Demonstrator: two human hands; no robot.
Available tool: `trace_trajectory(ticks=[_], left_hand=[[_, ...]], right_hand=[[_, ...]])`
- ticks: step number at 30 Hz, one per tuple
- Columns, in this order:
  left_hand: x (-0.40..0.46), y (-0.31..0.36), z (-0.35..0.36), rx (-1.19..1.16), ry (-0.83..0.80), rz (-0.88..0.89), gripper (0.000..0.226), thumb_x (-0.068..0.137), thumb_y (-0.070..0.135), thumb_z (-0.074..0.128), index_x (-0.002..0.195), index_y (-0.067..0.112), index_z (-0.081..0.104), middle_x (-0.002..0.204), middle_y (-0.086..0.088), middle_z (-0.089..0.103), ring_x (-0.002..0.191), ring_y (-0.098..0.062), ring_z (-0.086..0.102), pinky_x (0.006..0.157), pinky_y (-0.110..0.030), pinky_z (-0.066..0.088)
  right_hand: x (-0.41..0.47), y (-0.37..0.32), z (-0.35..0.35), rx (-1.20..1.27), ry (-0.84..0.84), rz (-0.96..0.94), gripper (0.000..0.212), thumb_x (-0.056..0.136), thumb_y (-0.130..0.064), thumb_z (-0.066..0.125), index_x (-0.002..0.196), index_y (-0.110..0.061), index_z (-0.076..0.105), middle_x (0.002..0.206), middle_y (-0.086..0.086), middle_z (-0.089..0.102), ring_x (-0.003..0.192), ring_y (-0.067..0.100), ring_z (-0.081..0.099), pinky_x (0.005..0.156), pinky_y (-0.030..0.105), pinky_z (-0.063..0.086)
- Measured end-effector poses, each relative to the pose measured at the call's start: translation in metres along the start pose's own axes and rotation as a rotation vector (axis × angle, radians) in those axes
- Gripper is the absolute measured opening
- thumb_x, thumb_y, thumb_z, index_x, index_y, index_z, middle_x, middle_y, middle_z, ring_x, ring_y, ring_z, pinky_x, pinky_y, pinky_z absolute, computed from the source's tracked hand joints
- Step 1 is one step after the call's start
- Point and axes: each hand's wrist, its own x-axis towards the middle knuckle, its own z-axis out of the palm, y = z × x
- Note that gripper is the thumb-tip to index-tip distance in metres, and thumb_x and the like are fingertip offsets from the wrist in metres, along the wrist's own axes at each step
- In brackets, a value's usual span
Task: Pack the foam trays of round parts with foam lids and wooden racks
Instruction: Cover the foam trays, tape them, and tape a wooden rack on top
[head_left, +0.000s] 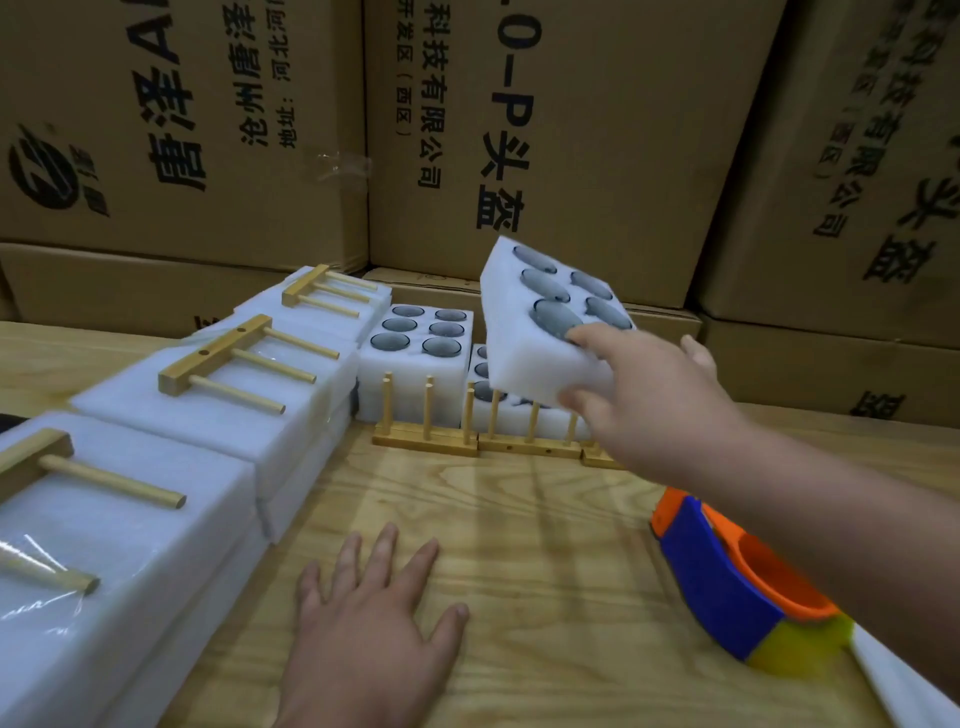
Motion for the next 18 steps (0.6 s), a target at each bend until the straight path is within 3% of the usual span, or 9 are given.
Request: trace_trajectory(ticks=[6,11,14,18], left_hand=[[-0.002,0.001,0.0,-0.003,0.014,-0.004,0.089,0.071,0.088,0.004,0.155,0.058,0.001,0.17,0.017,-0.007,0.157,-0.018,-0.01,0.12,-0.053,-0.006],[-0.004,0.002,-0.003,-0.017,0.005,-0.003,0.086,0.075,0.087,0.009,0.155,0.056,0.003,0.17,0.015,-0.005,0.157,-0.019,-0.009,0.121,-0.054,-0.004],[-0.005,0.003,-0.007,0.005,-0.021,0.012,0.082,0.081,0.082,0.019,0.156,0.054,0.002,0.17,0.014,-0.007,0.157,-0.02,-0.009,0.122,-0.054,-0.002],[-0.005,0.003,-0.009,0.036,-0.047,0.028,0.077,0.088,0.079,0.022,0.157,0.053,0.0,0.17,0.013,-0.011,0.157,-0.021,-0.011,0.123,-0.054,-0.002]], right_hand=[[-0.053,-0.007,-0.011,-0.072,-0.108,-0.046,0.044,0.095,-0.053,0.056,0.136,-0.047,0.042,0.129,-0.015,0.058,0.125,0.017,0.052,0.111,0.043,0.025],[-0.097,-0.015,-0.016,-0.14,-0.21,-0.147,0.043,0.093,-0.058,0.048,0.131,-0.049,0.031,0.118,-0.017,0.054,0.116,0.015,0.052,0.098,0.041,0.033],[-0.123,-0.021,-0.012,-0.184,-0.332,-0.181,0.043,0.09,-0.058,0.045,0.128,-0.051,0.028,0.108,-0.016,0.045,0.101,0.019,0.044,0.089,0.039,0.028],[-0.138,-0.03,-0.003,-0.215,-0.499,-0.18,0.047,0.093,-0.055,0.052,0.133,-0.05,0.028,0.116,-0.008,0.045,0.088,0.022,0.02,0.086,0.041,0.018]])
